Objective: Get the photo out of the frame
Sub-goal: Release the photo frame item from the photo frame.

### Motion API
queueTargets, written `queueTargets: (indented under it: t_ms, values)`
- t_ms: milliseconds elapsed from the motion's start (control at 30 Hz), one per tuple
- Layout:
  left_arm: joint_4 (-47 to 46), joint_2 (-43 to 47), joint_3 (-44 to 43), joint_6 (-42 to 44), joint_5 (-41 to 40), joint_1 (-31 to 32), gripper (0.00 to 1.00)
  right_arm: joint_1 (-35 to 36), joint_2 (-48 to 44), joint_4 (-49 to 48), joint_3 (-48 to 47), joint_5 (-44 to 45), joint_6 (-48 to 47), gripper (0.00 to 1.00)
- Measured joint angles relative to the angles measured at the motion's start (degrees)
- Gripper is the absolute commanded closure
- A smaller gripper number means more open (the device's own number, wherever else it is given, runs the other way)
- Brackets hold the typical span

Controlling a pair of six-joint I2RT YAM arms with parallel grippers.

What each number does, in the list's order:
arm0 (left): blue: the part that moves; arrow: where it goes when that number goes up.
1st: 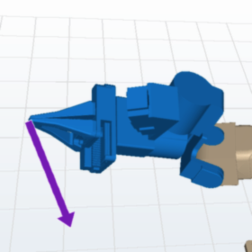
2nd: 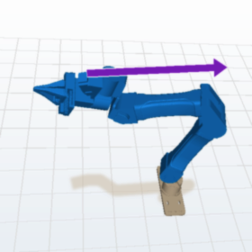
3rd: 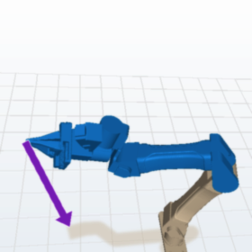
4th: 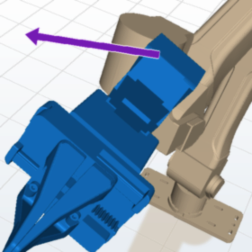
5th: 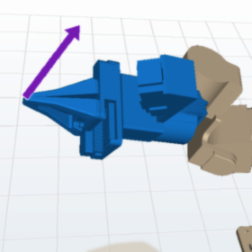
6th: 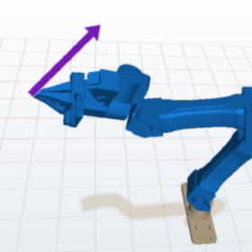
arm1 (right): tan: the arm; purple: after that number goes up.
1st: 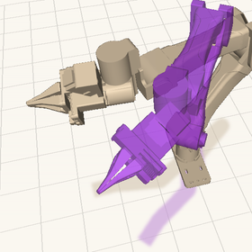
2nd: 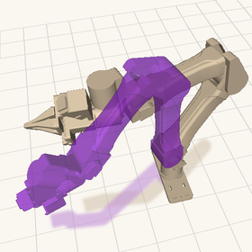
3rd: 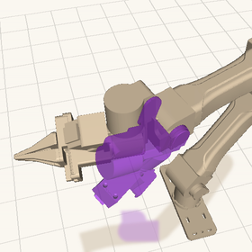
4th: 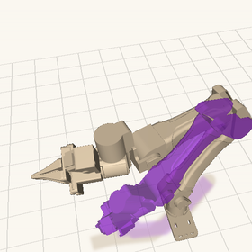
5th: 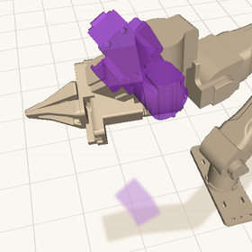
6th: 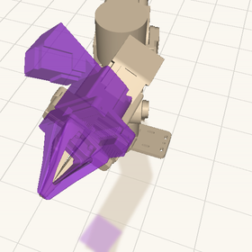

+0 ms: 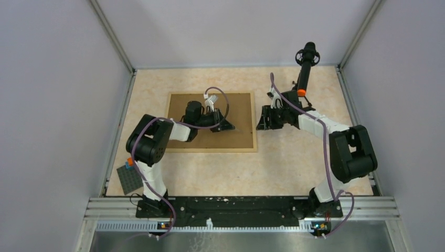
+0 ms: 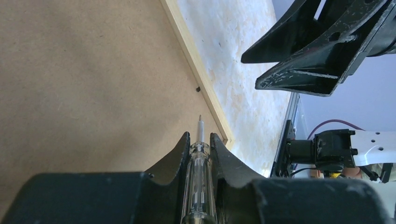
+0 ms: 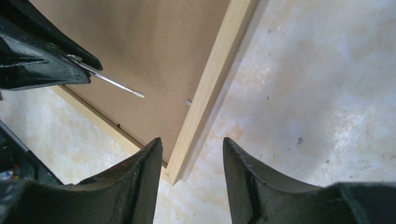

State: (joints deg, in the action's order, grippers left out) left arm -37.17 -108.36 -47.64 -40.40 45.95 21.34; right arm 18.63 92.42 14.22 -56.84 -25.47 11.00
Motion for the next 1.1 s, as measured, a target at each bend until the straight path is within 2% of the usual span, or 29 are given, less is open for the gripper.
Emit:
queueTargets:
  t_ms: [267, 533, 1100]
  values:
    - [-7.13, -4.61, -0.37, -2.69, -0.83, 1.75, 1.00, -0.48, 3.21, -2.75, 1.36, -3.61, 7.72, 0.62]
    - [-13.14, -7.85, -0.37, -4.55, -1.57, 2.89, 1.00, -0.81, 9.01, -5.42, 1.84, -5.40, 13.00, 0.66]
    - [-19.21, -11.13, -0.37, -4.48, -3.17, 4.22, 1.00, -1.18, 11.04, -7.67, 3.28, -5.99, 17.31, 0.80]
